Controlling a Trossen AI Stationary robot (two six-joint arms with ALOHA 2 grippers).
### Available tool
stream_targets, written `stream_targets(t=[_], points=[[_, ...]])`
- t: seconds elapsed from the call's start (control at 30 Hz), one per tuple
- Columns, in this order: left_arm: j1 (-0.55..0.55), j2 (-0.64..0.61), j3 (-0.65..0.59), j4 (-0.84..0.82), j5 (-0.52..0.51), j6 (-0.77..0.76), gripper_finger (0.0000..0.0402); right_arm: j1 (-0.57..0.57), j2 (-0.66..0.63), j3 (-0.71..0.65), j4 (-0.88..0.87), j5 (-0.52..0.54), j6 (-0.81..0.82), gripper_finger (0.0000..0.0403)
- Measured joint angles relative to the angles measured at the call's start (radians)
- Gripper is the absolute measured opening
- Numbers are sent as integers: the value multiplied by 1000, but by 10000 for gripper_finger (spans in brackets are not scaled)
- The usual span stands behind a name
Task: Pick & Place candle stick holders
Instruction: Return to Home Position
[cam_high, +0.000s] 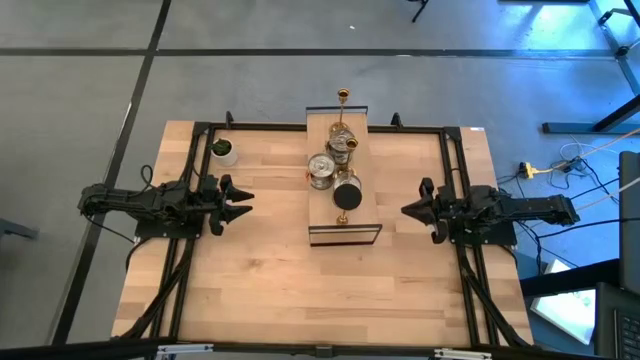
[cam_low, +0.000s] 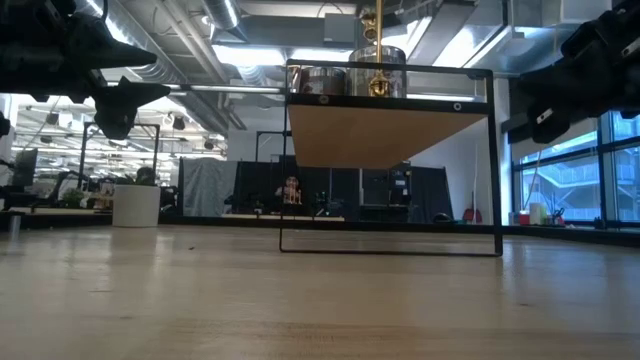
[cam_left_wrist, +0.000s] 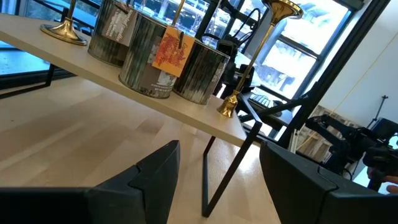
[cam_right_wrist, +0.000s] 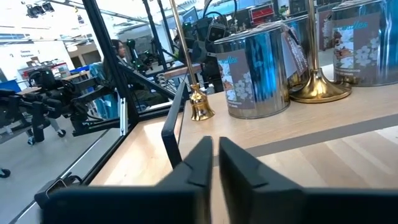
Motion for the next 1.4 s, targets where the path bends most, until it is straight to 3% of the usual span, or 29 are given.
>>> stream_targets(t=[0.13,1.4], points=[[0,0,0,0,0,0,218,0,0,0,0,0,0,5],[0,0,0,0,0,0,218,0,0,0,0,1,0,3]])
